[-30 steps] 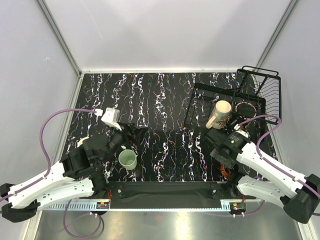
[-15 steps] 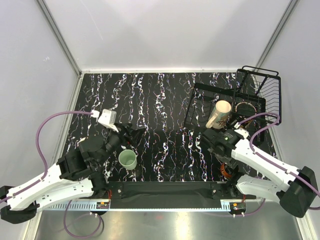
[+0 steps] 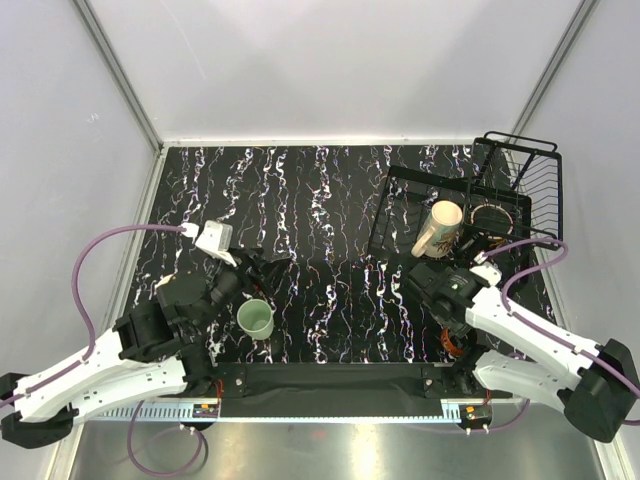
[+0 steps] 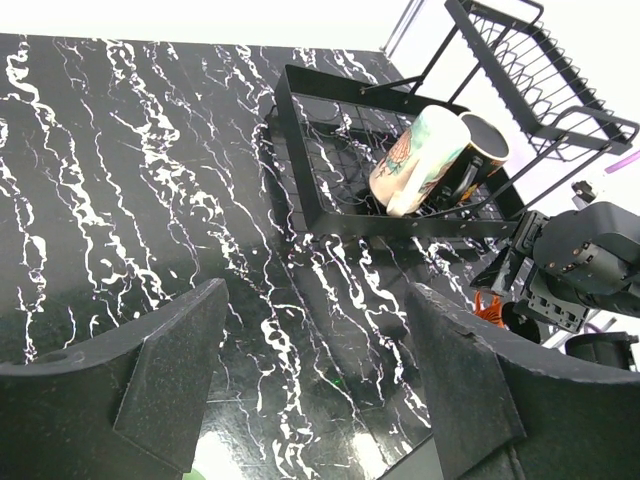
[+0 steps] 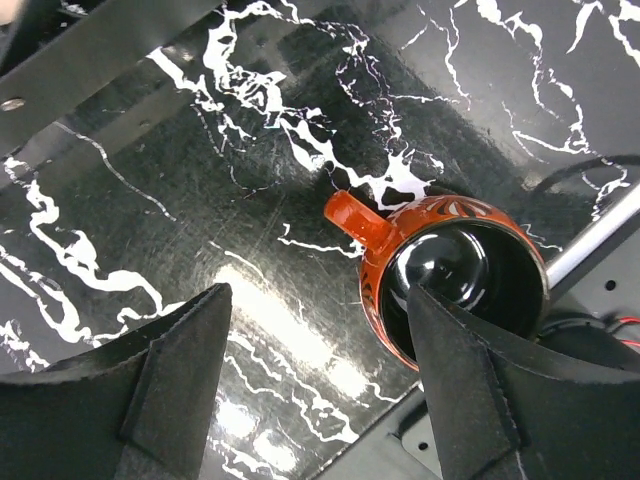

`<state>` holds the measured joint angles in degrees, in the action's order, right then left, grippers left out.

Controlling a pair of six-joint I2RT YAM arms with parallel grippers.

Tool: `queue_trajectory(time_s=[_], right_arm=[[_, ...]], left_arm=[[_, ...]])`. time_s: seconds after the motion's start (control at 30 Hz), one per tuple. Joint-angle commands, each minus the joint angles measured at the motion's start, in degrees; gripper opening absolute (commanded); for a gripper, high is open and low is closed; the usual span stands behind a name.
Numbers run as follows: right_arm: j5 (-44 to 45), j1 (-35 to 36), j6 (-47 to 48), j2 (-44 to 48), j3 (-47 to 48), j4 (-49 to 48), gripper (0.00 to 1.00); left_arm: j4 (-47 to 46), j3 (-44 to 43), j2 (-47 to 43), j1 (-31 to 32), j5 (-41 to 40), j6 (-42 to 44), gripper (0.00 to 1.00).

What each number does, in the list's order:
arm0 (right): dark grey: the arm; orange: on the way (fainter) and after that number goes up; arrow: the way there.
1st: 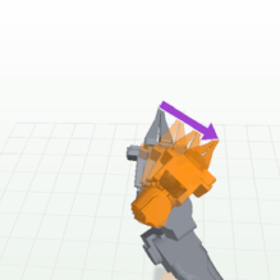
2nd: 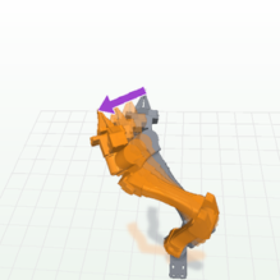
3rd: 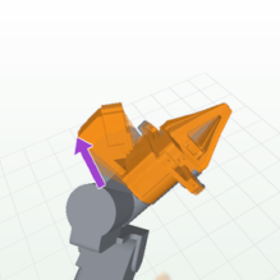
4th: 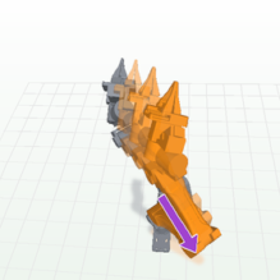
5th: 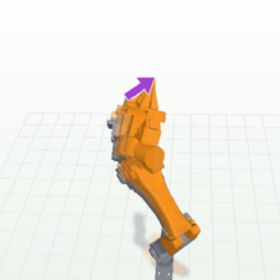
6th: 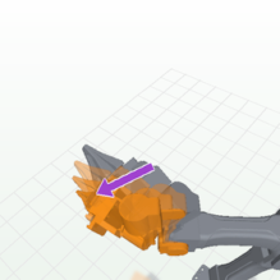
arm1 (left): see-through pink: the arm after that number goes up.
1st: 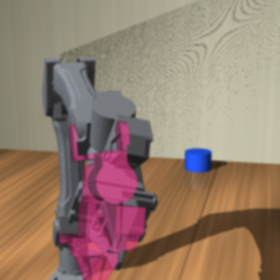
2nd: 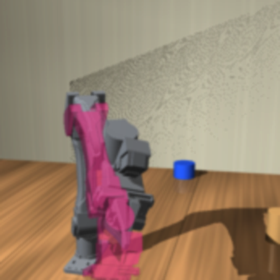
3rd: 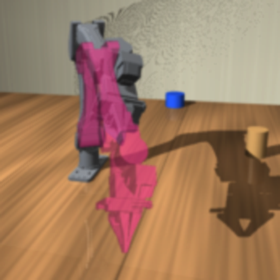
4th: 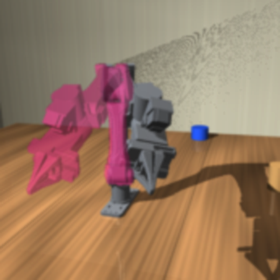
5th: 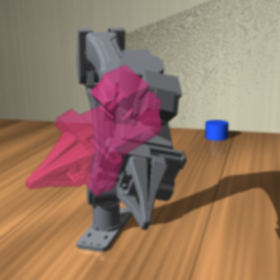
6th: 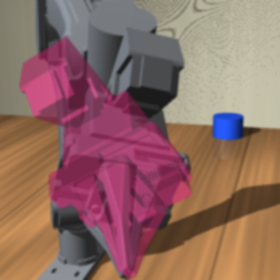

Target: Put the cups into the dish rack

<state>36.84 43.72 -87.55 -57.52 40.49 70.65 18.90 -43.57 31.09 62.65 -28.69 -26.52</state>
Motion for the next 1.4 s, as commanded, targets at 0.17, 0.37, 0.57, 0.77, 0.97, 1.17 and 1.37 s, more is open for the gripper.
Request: queue_trajectory(time_s=[0.17, 0.37, 0.57, 0.77, 0.97, 1.17, 1.37], right_arm=[[2.5, 0.0, -6.8, -3.3, -0.6, -1.1, 0.74], [1.2, 0.0, -9.7, -5.8, -0.3, -0.5, 0.71], [-0.7, 0.0, -12.2, -9.3, 0.7, 0.9, 0.67], [-0.7, 0.0, -13.2, -9.4, -0.1, -0.1, 0.58], [-1.9, 0.0, -13.3, -7.0, -3.3, -3.4, 0.47], [-2.2, 0.0, -12.6, -7.3, -3.8, -4.4, 0.45], [-2.6, 0.1, -10.8, -6.5, -4.2, -5.1, 0.28]], left_arm=[[-2.8, 0.4, -1.0, 0.2, 0.4, 1.1, 0.78], [-2.5, 0.7, -1.5, 0.2, 0.3, 1.1, 0.78], [-2.4, 0.9, -1.6, 0.1, 0.2, 1.2, 0.79], [-2.5, 1.0, -1.3, 0.1, 0.3, 1.4, 0.79], [-2.4, 0.8, -0.9, 0.2, 0.6, 1.5, 0.79], [-2.3, 0.4, -0.2, 0.2, 1.0, 1.3, 0.80], [-1.3, -0.6, -0.1, 0.2, 1.5, 0.9, 0.79]])
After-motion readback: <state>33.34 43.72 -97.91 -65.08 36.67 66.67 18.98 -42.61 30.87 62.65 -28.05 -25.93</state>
